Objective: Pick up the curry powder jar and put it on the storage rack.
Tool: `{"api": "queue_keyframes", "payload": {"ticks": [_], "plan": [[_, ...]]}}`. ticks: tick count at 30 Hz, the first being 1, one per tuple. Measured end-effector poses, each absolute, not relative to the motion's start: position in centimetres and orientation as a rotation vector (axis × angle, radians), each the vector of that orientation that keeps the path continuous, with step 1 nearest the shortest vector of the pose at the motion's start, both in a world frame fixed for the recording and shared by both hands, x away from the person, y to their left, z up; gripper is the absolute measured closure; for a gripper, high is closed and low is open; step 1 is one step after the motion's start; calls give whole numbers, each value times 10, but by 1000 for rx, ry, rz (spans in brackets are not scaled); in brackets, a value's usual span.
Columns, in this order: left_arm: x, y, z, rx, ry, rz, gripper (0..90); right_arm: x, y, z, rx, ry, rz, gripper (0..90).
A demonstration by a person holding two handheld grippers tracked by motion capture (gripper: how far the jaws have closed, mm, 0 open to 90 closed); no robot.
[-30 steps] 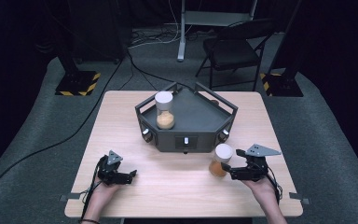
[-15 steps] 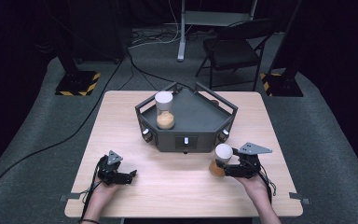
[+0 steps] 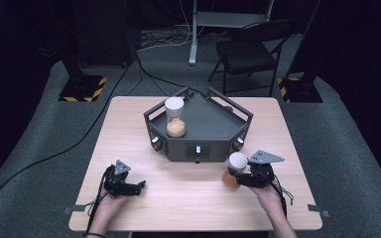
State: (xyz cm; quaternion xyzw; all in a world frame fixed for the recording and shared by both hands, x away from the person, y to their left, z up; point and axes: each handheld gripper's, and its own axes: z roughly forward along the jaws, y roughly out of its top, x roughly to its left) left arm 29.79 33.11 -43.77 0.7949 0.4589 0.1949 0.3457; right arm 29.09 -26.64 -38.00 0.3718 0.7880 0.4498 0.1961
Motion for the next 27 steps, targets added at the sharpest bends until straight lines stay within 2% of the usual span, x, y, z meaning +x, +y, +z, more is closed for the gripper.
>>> {"api": "queue_keyframes", "payload": {"ticks": [27], "plan": [[298,331,-438,2064,1191,506,33,293,-269,-319,1013,2185,1255,331]]}}
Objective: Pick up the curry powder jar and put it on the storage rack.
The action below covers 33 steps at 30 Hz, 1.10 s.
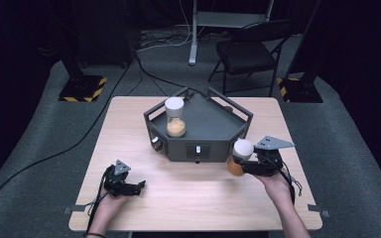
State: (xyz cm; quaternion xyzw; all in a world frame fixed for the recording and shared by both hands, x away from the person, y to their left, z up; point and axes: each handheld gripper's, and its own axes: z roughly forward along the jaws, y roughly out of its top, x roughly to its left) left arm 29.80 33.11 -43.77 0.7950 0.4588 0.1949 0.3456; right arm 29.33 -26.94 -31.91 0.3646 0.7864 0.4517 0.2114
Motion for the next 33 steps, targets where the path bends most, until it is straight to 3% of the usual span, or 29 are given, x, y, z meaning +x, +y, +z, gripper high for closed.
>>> {"api": "queue_keyframes", "payload": {"ticks": [33], "plan": [[298,331,-438,2064,1192,508,32,316,-246,-247,949,2125,1277,331]]}}
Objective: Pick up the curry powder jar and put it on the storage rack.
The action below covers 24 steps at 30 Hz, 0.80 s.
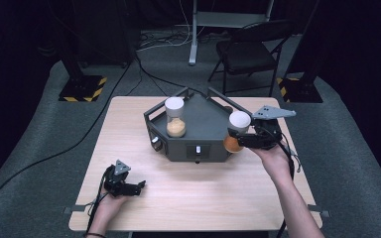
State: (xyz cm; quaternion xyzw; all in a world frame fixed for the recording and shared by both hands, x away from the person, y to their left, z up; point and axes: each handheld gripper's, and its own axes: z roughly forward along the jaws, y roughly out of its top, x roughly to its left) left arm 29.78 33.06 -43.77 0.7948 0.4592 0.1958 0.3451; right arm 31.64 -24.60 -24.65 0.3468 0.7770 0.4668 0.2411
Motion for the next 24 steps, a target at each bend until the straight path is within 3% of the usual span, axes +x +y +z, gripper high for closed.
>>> {"api": "queue_keyframes", "payload": {"ticks": [24], "plan": [[298,331,-438,2064,1192,508,32,357,-208,-226,962,2121,1217,331]]}}
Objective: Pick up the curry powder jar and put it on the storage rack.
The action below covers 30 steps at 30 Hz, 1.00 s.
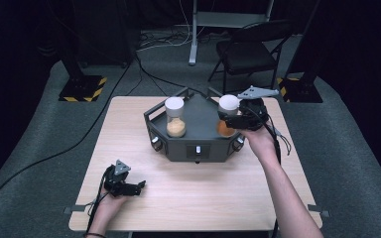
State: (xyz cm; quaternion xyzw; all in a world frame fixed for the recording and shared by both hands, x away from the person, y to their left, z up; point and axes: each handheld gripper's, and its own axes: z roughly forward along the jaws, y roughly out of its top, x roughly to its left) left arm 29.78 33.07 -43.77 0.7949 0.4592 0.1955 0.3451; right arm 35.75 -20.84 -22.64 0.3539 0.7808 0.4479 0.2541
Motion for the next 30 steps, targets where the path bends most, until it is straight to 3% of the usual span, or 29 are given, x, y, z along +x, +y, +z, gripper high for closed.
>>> {"api": "queue_keyframes", "payload": {"ticks": [30], "plan": [[298,331,-438,2066,1189,505,31,401,-174,-247,1043,2159,1150,330]]}}
